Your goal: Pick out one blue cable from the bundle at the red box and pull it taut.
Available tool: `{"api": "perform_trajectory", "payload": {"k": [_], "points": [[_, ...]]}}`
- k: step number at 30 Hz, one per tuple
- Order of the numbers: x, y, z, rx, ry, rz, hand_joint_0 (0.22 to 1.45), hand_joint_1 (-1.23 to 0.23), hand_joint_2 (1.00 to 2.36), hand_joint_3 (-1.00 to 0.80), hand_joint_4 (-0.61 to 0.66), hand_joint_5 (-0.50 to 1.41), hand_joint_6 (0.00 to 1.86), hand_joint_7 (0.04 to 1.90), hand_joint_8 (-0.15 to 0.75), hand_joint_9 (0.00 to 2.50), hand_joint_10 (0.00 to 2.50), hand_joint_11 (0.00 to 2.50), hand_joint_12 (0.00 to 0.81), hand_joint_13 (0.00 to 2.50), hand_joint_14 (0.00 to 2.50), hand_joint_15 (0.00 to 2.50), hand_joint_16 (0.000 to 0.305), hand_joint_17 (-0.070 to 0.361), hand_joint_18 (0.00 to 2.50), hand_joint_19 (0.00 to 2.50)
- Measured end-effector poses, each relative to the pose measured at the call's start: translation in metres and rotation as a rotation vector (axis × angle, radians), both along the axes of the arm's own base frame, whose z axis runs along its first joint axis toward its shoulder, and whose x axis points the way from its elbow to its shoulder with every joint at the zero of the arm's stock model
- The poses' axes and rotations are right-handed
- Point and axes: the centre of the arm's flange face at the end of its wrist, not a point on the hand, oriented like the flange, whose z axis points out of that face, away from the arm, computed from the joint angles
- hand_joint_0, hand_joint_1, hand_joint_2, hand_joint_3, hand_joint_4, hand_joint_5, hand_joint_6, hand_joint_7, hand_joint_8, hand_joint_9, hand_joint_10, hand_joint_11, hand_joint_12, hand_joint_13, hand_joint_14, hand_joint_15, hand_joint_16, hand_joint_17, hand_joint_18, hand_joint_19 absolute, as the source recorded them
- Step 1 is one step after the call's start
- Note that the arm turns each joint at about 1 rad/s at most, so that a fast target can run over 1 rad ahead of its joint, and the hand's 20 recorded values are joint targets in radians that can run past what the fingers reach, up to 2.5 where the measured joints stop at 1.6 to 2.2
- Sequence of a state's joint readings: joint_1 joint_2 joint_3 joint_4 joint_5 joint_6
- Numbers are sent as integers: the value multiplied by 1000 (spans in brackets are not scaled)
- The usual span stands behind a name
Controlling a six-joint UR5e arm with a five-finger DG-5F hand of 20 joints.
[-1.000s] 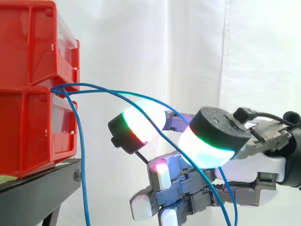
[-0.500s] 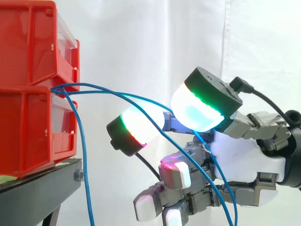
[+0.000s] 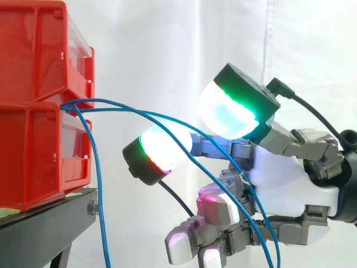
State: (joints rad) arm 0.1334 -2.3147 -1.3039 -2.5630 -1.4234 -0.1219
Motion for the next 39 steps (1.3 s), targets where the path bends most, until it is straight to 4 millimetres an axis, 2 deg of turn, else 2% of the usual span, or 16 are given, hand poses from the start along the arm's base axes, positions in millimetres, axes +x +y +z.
{"api": "perform_trajectory", "payload": {"k": [2, 5, 11, 25, 33, 39], "points": [[0, 0, 0, 0, 0, 0, 588, -576, 1000, -500, -184, -114, 852, 796, 242, 1219, 32, 815, 320, 854, 16, 409, 45, 102, 775, 678], [0, 0, 0, 1, 0, 0, 598, -656, 1010, -386, -193, -104, 871, 802, 252, 1254, 32, 832, 322, 886, 18, 416, 45, 101, 788, 681], [0, 0, 0, -1, 1, -1, 588, -705, 1017, -259, -214, -94, 898, 806, 246, 1297, 35, 839, 322, 915, 17, 433, 45, 102, 805, 678], [0, 0, 0, -1, 0, -1, 588, -753, 1017, -169, -267, -64, 892, 855, 254, 1364, 33, 810, 342, 950, 16, 409, 51, 114, 858, 645], [0, 2, 1, -8, 2, 2, 589, -758, 1015, -157, -279, -57, 890, 859, 255, 1278, 29, 717, 348, 890, 15, 381, 52, 117, 812, 617], [5, 2, 18, -31, 20, 12, 591, -759, 1013, -158, -275, -55, 890, 861, 251, 1221, 24, 669, 352, 849, 13, 358, 52, 117, 782, 607]]}}
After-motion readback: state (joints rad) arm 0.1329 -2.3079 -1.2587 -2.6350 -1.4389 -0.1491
